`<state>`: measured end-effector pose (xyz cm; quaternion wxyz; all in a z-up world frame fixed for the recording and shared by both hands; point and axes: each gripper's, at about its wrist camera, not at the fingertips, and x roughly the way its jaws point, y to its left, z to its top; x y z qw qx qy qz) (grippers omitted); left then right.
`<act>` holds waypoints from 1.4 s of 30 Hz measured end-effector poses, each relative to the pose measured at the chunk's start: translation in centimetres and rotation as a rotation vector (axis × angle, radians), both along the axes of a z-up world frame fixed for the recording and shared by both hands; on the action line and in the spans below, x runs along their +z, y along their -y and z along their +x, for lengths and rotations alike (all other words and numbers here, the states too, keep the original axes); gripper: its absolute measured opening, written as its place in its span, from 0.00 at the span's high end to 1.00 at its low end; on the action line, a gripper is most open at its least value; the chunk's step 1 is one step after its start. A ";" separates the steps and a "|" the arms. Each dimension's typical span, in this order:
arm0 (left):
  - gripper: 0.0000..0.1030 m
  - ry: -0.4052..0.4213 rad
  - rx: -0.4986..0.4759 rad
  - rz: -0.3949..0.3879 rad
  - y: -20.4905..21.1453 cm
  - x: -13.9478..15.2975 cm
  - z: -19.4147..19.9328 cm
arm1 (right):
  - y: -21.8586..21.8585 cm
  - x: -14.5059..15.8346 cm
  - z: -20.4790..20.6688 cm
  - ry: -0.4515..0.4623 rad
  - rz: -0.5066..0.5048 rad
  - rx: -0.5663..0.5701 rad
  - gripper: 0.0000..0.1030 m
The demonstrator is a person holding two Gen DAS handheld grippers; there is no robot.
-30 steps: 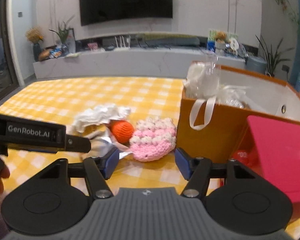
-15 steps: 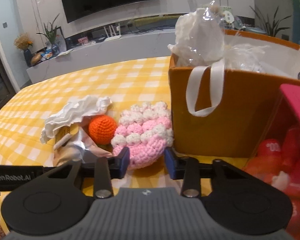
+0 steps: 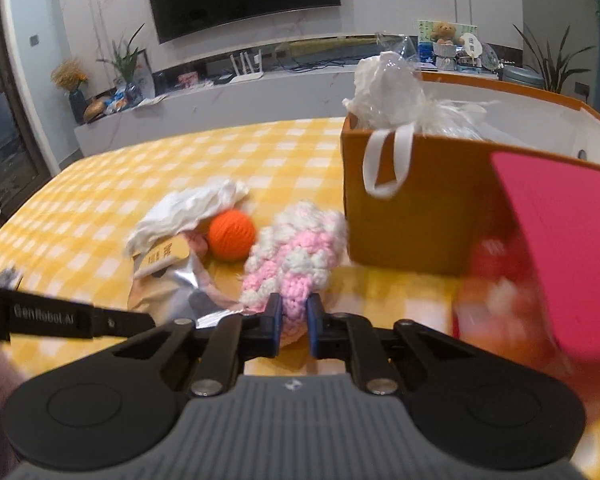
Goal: Organize soft objects
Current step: 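Grasp the silver snack packet with the left tool while the right tool grasps the pink crocheted pouch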
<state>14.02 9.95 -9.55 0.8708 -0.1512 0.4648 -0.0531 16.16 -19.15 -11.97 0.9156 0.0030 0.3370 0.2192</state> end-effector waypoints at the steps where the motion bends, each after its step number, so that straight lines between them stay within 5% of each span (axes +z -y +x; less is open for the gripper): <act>1: 0.91 -0.011 -0.020 -0.001 0.1 0.2 -0.7 | 0.3 0.0 -0.8 -0.001 -0.009 0.008 0.89; 9: 0.92 -0.066 -0.175 0.066 1.3 1.8 -5.1 | 3.2 0.5 -5.6 -0.065 -0.009 0.014 0.89; 18: 0.85 -0.059 -0.043 0.204 -0.2 1.9 -5.9 | 4.3 0.2 -6.5 -0.064 -0.058 -0.039 0.87; 20: 0.58 -0.039 -0.025 0.174 -0.4 2.1 -6.2 | 4.3 0.3 -6.7 -0.056 -0.056 -0.036 0.79; 21: 0.32 -0.023 -0.015 0.152 -0.4 2.3 -6.4 | 4.2 0.5 -6.6 -0.048 -0.053 -0.036 0.77; 22: 0.19 0.005 -0.006 0.127 -0.4 2.5 -6.6 | 4.2 0.5 -6.7 -0.037 -0.052 -0.032 0.67; 24: 0.14 0.048 -0.001 0.107 -0.2 2.8 -6.7 | 4.0 0.8 -6.8 -0.002 -0.052 -0.021 0.49; 29: 0.11 0.052 0.049 0.181 1.2 1.8 -4.7 | 2.2 0.7 -6.8 0.071 -0.094 0.048 0.18; 34: 0.10 0.047 0.093 0.177 1.2 -0.3 -3.8 | 1.1 -0.6 -6.3 0.081 -0.175 0.037 0.17; 42: 0.16 0.050 0.096 0.168 1.5 -1.0 -3.6 | 1.4 -2.1 -4.3 0.029 -0.117 -0.015 0.18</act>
